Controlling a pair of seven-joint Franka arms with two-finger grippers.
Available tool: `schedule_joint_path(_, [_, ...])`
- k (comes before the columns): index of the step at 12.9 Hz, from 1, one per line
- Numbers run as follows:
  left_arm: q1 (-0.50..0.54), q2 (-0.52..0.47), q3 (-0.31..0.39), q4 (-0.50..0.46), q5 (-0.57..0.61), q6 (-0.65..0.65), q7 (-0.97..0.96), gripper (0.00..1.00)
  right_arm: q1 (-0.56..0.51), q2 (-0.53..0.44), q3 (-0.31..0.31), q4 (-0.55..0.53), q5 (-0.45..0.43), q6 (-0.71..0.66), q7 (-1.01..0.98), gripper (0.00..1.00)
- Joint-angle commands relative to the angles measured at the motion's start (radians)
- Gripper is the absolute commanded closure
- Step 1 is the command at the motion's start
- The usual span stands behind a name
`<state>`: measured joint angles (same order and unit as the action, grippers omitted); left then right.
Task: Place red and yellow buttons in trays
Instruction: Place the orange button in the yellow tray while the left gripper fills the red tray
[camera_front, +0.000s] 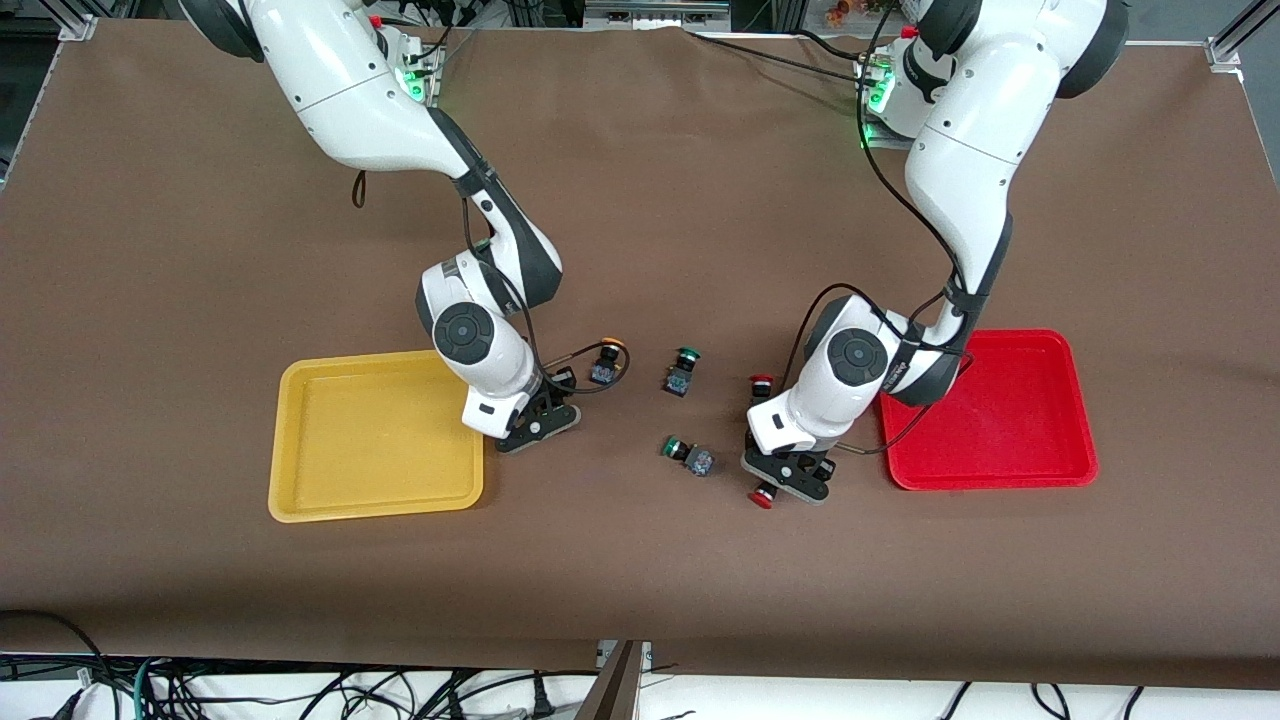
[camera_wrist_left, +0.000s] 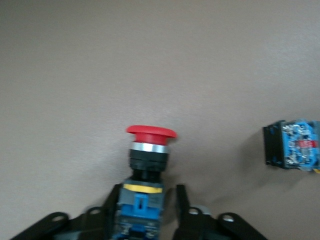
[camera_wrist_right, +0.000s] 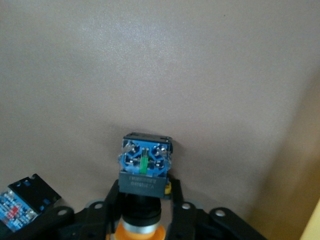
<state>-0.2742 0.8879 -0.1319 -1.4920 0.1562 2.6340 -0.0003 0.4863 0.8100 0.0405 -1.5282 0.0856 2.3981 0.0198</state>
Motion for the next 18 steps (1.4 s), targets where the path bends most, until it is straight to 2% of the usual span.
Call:
schedule_joint_path(1, [0.044, -0.058, -0.006, -0.014, 0.023, -0.055, 0.034, 1.00, 0.002, 0.006, -0.005, 0.008, 0.005, 0.012, -0.021, 0.92])
schedule_joint_path(2, [0.058, -0.099, -0.006, -0.020, 0.022, -0.165, 0.036, 1.00, -0.003, 0.000, -0.005, 0.014, 0.005, 0.007, -0.023, 0.98])
schedule_joint_path(3, [0.079, -0.140, -0.009, -0.014, 0.014, -0.277, 0.036, 1.00, -0.009, -0.012, -0.008, 0.016, 0.008, -0.013, -0.023, 0.99])
schedule_joint_path(5, [0.102, -0.222, -0.002, -0.011, 0.017, -0.514, 0.037, 1.00, -0.066, -0.069, -0.010, 0.040, 0.008, -0.136, -0.064, 0.99])
schedule_joint_path(7, [0.153, -0.242, 0.011, -0.014, 0.025, -0.728, 0.040, 1.00, -0.127, -0.104, -0.013, 0.083, 0.002, -0.254, -0.173, 0.99])
schedule_joint_path(8, [0.191, -0.242, 0.011, -0.025, 0.032, -0.767, 0.042, 0.99, -0.159, -0.110, -0.014, 0.091, 0.000, -0.305, -0.242, 0.98])
schedule_joint_path(9, [0.226, -0.236, 0.011, -0.040, 0.049, -0.776, 0.045, 0.91, -0.193, -0.113, -0.016, 0.091, -0.004, -0.313, -0.315, 0.97])
schedule_joint_path(10, [0.262, -0.222, 0.011, -0.066, 0.054, -0.764, 0.045, 0.79, -0.224, -0.106, -0.028, 0.080, -0.006, -0.310, -0.366, 0.85])
schedule_joint_path(11, [0.286, -0.205, 0.009, -0.073, 0.054, -0.752, 0.046, 0.76, -0.253, -0.092, -0.028, 0.069, -0.006, -0.298, -0.371, 0.62])
schedule_joint_path(12, [0.283, -0.198, 0.009, -0.074, 0.054, -0.746, 0.043, 0.37, -0.262, -0.089, -0.028, 0.059, 0.000, -0.286, -0.368, 0.26])
schedule_joint_path(13, [0.283, -0.198, 0.009, -0.073, 0.054, -0.746, 0.042, 0.00, -0.258, -0.092, -0.028, 0.060, 0.000, -0.293, -0.350, 0.05])
schedule_joint_path(14, [0.283, -0.207, 0.005, -0.070, 0.052, -0.755, 0.040, 0.00, -0.249, -0.100, -0.024, 0.066, 0.006, -0.298, -0.318, 0.01])
schedule_joint_path(15, [0.279, -0.217, -0.006, -0.065, 0.052, -0.766, 0.030, 0.00, -0.242, -0.106, -0.013, 0.071, 0.011, -0.322, -0.234, 0.01])
schedule_joint_path(18, [0.245, -0.245, -0.109, -0.051, 0.039, -0.778, -0.016, 0.00, -0.192, -0.120, 0.054, 0.072, 0.013, -0.341, 0.082, 0.01])
